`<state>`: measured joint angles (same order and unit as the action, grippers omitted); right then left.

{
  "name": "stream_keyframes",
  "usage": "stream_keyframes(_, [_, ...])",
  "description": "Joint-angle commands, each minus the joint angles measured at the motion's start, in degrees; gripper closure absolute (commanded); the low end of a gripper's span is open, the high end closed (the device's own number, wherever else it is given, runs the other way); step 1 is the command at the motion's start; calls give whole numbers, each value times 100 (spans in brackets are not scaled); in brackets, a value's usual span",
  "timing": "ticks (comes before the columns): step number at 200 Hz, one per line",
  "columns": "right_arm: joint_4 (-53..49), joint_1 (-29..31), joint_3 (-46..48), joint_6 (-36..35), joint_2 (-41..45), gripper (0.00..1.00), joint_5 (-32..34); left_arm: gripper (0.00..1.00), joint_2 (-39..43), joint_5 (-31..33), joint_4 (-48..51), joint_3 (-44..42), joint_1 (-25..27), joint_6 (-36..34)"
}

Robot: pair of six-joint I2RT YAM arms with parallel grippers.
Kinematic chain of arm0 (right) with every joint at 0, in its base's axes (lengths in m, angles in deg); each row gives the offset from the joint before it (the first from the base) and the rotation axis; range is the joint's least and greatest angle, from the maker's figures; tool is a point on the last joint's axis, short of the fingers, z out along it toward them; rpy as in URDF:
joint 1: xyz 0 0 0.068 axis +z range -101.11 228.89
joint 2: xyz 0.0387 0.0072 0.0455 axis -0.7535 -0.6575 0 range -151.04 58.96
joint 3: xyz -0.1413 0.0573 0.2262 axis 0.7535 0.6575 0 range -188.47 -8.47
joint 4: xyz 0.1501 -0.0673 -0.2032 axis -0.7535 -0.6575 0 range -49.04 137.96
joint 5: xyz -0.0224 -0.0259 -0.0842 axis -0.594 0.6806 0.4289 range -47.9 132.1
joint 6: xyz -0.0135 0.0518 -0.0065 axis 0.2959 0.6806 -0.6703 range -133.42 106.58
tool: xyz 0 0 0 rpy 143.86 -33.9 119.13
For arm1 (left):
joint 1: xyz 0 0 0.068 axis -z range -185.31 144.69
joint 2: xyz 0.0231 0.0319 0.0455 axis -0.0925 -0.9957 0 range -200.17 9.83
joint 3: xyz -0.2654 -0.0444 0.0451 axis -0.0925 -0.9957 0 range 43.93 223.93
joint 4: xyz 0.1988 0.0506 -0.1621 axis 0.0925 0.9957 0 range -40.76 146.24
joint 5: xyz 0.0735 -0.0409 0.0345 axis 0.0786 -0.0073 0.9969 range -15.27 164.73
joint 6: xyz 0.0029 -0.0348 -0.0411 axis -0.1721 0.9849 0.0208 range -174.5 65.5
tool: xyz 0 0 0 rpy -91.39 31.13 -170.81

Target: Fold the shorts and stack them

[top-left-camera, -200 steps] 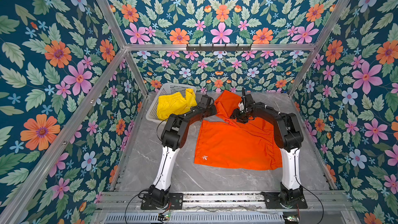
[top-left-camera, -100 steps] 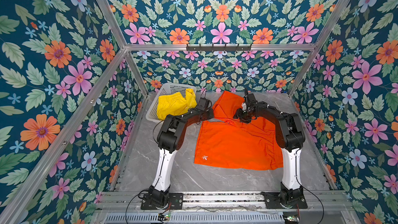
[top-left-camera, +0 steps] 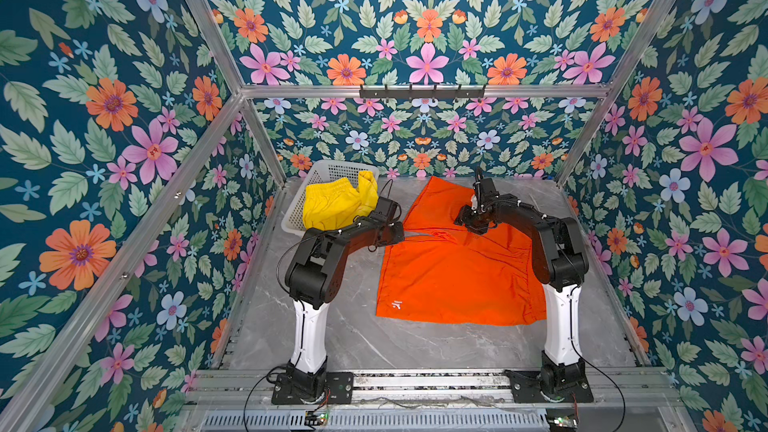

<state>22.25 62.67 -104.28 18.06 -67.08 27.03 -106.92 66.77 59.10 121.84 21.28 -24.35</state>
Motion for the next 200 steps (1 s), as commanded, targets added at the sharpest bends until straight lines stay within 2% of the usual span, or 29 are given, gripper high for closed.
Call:
stream_keyframes(1, [419,63,20,-131,238,41,-411,89,215,-231,-349,205,4,166])
stream_keyframes(22, [598,68,-18,-138,411,41,-467,81,223,-452,-600,606,84,158])
stream_keyframes(45, [285,53,-360,-174,302,41,-458,61,-52,-570,-442,1218,235,58])
stream_keyframes(65, [137,47,-527,-219,184,41,-389,58,-289,-651,-357,1507,424,-373])
stream_keyframes(81, [60,-45,-581,-134,83,41,-367,55,-372,-845,-713,1414,593,-882])
stream_keyframes(108, [-27,-268,-641,22,-109,41,-484,55,-687,-1142,-1303,1429,690,-1061])
stream_keyframes(133, [-65,-391,-643,25,-254,41,-525,55,-1283,-1286,-1504,2054,766,-929])
stream_keyframes(153, [-93,-471,-668,56,-352,41,-519,55,-1841,-1203,-1231,2851,883,-929])
stream_keyframes(179, [-262,-559,-861,51,-572,41,-524,56,-2510,-1015,-222,3913,972,-963])
stream_keyframes(200, [-411,-616,-978,25,-749,41,-515,58,-2546,-1003,252,3936,980,-1070])
